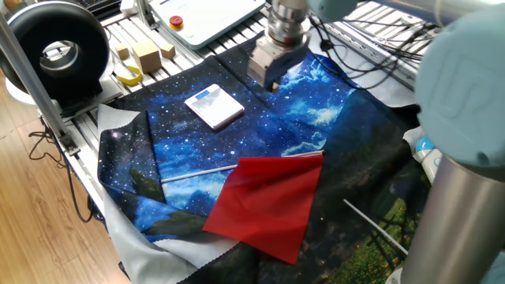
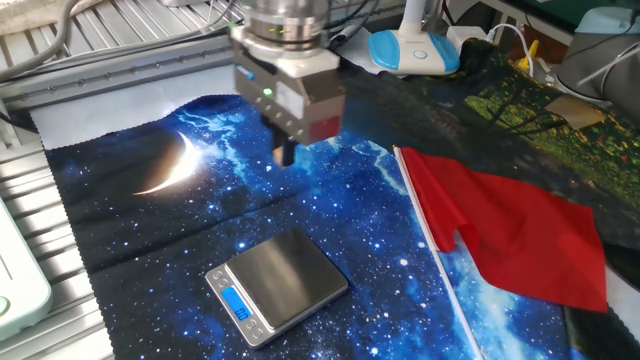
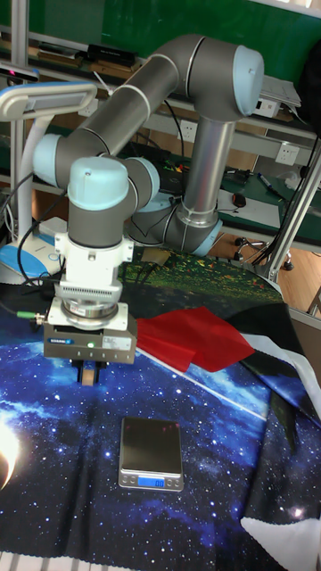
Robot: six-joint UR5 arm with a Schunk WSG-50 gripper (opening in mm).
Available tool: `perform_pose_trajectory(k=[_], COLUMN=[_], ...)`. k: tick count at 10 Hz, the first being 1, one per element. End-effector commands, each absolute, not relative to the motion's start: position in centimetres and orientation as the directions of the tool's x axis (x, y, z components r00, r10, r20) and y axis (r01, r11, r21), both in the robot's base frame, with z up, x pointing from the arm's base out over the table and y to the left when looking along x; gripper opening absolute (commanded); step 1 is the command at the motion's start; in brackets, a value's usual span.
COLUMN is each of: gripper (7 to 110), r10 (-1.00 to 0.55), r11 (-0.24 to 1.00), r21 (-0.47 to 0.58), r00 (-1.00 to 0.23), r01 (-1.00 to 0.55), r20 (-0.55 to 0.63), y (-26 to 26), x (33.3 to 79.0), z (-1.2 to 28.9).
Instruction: Remove the object from the scale
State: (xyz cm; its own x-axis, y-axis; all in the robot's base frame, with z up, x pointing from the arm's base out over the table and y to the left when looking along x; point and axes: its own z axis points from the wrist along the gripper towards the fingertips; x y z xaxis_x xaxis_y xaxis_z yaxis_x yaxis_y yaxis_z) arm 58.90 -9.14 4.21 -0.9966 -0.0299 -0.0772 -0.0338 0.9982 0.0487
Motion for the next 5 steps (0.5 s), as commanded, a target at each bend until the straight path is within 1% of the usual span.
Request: perform_pose_trajectory(k=[1, 3, 5], gripper=[7, 7, 7], r10=[-0.014, -0.019, -0.025], r11=[0.999, 1.000, 0.999], r21=[0.030, 0.009, 0.018], r00=[-0.997, -0.996, -0.993], r01=[-0.017, -0.020, -0.028], r20=[-0.075, -0.082, -0.119], y=[-10.6, -11.3, -10.6], x=[56.1, 56.0, 57.8], z=[3.7, 3.3, 2.4])
